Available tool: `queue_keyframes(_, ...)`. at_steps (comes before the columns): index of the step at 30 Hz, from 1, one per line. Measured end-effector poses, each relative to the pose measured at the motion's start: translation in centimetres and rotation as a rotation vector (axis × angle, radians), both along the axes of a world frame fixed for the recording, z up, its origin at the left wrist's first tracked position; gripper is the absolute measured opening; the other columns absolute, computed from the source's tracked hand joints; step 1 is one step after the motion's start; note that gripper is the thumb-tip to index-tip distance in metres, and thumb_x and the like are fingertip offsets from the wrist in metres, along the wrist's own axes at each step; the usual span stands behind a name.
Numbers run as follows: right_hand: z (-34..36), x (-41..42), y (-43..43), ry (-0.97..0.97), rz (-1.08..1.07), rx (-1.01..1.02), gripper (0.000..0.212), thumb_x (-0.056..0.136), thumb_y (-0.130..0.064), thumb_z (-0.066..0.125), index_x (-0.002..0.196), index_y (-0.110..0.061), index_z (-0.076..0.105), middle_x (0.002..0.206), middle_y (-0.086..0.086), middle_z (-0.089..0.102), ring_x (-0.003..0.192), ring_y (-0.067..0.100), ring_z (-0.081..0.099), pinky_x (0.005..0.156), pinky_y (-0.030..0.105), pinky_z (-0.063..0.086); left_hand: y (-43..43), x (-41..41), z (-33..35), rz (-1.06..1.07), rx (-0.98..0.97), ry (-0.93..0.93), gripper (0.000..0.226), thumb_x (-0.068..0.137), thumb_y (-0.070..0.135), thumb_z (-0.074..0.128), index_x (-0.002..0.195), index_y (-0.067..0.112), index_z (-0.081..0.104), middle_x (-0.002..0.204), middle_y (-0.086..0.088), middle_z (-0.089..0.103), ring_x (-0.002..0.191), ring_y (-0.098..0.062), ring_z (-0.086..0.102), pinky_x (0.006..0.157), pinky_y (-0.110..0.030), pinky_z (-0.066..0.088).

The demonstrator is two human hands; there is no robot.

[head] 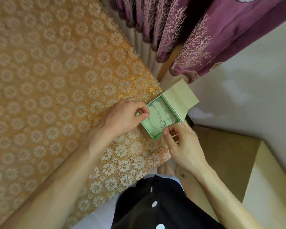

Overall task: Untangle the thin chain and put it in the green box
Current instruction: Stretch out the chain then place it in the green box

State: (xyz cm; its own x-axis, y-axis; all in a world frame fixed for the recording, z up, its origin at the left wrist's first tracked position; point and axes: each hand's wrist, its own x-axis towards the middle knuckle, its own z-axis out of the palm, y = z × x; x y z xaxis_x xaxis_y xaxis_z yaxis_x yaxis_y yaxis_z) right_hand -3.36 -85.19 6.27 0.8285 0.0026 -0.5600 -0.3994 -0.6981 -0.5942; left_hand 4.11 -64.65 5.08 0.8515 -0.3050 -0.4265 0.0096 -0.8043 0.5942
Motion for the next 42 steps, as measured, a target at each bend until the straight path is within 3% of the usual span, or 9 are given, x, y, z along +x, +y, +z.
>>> queue_keyframes(7, -2.6, -0.4, 2.0, -0.083, 0.078, -0.144, 0.017, 0.099, -0.042, 0.052, 0.098, -0.033, 0.066, 0.091, -0.013, 0.061, 0.079, 0.015, 0.061, 0.069, 0.039, 0.054, -0.1, 0.3, -0.8, -0.169, 0.161, -0.12, 0.018, 0.1, 0.036, 0.056, 0.106, 0.028, 0.071, 0.091, 0.02, 0.041, 0.076, -0.007, 0.049, 0.059, -0.024, 0.042)
queue_keyframes(11, -2.3, -0.4, 3.0, -0.146, 0.071, -0.292, 0.021, 0.098, -0.043, 0.054, 0.1, -0.031, 0.071, 0.09, -0.009, 0.055, 0.076, 0.021, 0.062, 0.061, 0.033, 0.05, -0.4, 0.2, -0.7, -0.186, 0.229, -0.246, 0.019, 0.098, 0.032, 0.054, 0.101, 0.026, 0.072, 0.089, 0.014, 0.06, 0.073, -0.017, 0.061, 0.06, -0.028, 0.049)
queue_keyframes(14, -2.2, -0.5, 3.2, -0.172, -0.016, -0.178, 0.016, 0.096, -0.038, 0.059, 0.097, -0.03, 0.073, 0.082, -0.013, 0.05, 0.069, 0.01, 0.053, 0.059, 0.028, 0.039, -0.6, 0.2, -0.5, -0.189, 0.224, -0.317, 0.018, 0.096, 0.031, 0.055, 0.098, 0.024, 0.071, 0.091, 0.007, 0.069, 0.074, -0.022, 0.068, 0.059, -0.031, 0.052)
queue_keyframes(17, -2.1, -0.8, 3.2, -0.23, -0.085, -0.072, 0.011, 0.094, -0.031, 0.065, 0.091, -0.028, 0.074, 0.073, -0.014, 0.044, 0.064, 0.004, 0.047, 0.058, 0.026, 0.037, -0.4, 0.1, -0.2, -0.148, 0.194, -0.347, 0.017, 0.095, 0.033, 0.054, 0.097, 0.025, 0.069, 0.085, 0.009, 0.069, 0.07, -0.021, 0.066, 0.059, -0.031, 0.053)
queue_keyframes(21, -2.6, -1.4, 3.1, -0.191, -0.026, -0.171, 0.014, 0.095, -0.036, 0.061, 0.095, -0.029, 0.074, 0.079, -0.013, 0.05, 0.068, 0.012, 0.054, 0.06, 0.031, 0.046, 0.1, -0.3, -0.4, -0.147, 0.181, -0.292, 0.016, 0.096, 0.034, 0.054, 0.099, 0.028, 0.068, 0.082, 0.014, 0.06, 0.073, -0.02, 0.065, 0.063, -0.031, 0.055)
queue_keyframes(29, -3.0, -1.0, 3.3, -0.127, 0.12, -0.461, 0.026, 0.095, -0.043, 0.052, 0.09, -0.03, 0.074, 0.084, -0.009, 0.059, 0.072, 0.025, 0.064, 0.059, 0.027, 0.038, -0.7, -0.6, -1.3, -0.208, 0.31, -0.259, 0.027, 0.101, 0.033, 0.049, 0.113, 0.025, 0.072, 0.102, 0.005, 0.068, 0.088, -0.024, 0.069, 0.067, -0.033, 0.049)
queue_keyframes(33, -3.0, -1.0, 3.1, -0.125, 0.169, -0.482, 0.032, 0.095, -0.045, 0.048, 0.083, -0.028, 0.073, 0.077, -0.008, 0.053, 0.062, 0.022, 0.053, 0.055, 0.026, 0.036, -1.0, -0.3, -1.2, -0.26, 0.382, -0.257, 0.031, 0.099, 0.028, 0.048, 0.12, 0.027, 0.071, 0.107, 0.006, 0.067, 0.095, -0.023, 0.068, 0.074, -0.035, 0.052)
queue_keyframes(37, -2.9, -1.1, 2.6, -0.195, 0.166, -0.428, 0.024, 0.095, -0.044, 0.053, 0.095, -0.032, 0.073, 0.082, -0.008, 0.058, 0.069, 0.024, 0.063, 0.054, 0.026, 0.039, -1.1, -0.7, -1.4, -0.287, 0.387, -0.275, 0.033, 0.098, 0.026, 0.047, 0.125, 0.023, 0.067, 0.112, 0.001, 0.063, 0.1, -0.024, 0.064, 0.077, -0.036, 0.05)
queue_keyframes(42, -4.1, -1.6, 2.1, -0.372, 0.197, -0.338, 0.03, 0.09, -0.032, 0.049, 0.106, -0.025, 0.074, 0.095, -0.002, 0.062, 0.085, 0.024, 0.055, 0.058, 0.037, 0.051, -0.3, -2.1, -3.2, -0.505, 0.292, -0.486, 0.031, 0.092, 0.029, 0.051, 0.106, 0.018, 0.076, 0.106, 0.001, 0.07, 0.103, -0.021, 0.056, 0.087, -0.039, 0.04)
